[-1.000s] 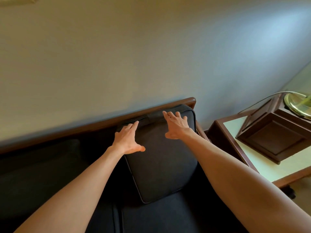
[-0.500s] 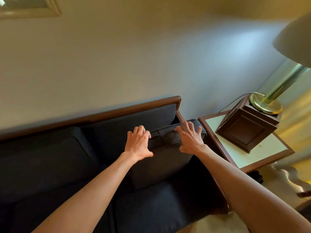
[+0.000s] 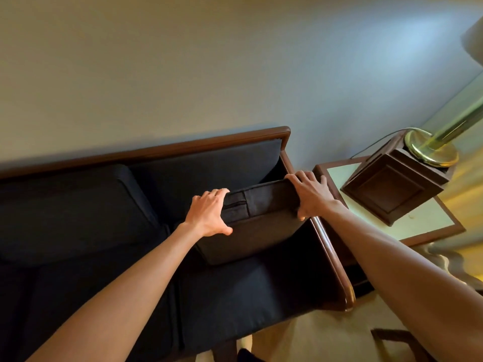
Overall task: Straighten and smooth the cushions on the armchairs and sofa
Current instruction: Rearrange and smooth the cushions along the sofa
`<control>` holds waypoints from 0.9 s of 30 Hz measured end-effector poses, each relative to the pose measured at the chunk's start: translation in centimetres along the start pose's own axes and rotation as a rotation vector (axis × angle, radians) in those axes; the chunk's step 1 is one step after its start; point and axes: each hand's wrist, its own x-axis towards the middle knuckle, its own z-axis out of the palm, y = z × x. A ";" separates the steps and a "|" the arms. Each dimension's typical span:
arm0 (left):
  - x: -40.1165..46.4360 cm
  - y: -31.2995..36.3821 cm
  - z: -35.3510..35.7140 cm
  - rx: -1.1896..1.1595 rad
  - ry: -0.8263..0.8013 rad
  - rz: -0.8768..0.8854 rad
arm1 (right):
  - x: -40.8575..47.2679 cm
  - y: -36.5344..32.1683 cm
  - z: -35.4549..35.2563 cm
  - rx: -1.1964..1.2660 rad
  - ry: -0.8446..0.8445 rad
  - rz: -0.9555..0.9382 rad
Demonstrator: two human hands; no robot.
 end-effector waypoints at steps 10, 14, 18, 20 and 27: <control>-3.4 -4.6 -1.5 -0.054 0.028 0.006 | -1.2 -10.2 -3.5 0.605 0.324 -0.463; -6.2 -8.4 -2.0 -0.124 0.033 -0.066 | -0.2 -10.5 0.8 0.800 0.086 -0.369; -7.6 -8.7 -1.9 -0.175 0.112 -0.118 | 0.8 -12.9 3.4 0.701 0.104 -0.241; -8.0 -8.8 -2.4 -0.204 0.173 -0.128 | 1.4 -13.3 2.0 0.567 0.139 -0.279; -9.9 -11.7 -3.7 -0.440 0.199 -0.127 | 1.8 -14.4 -3.6 0.359 0.174 -0.427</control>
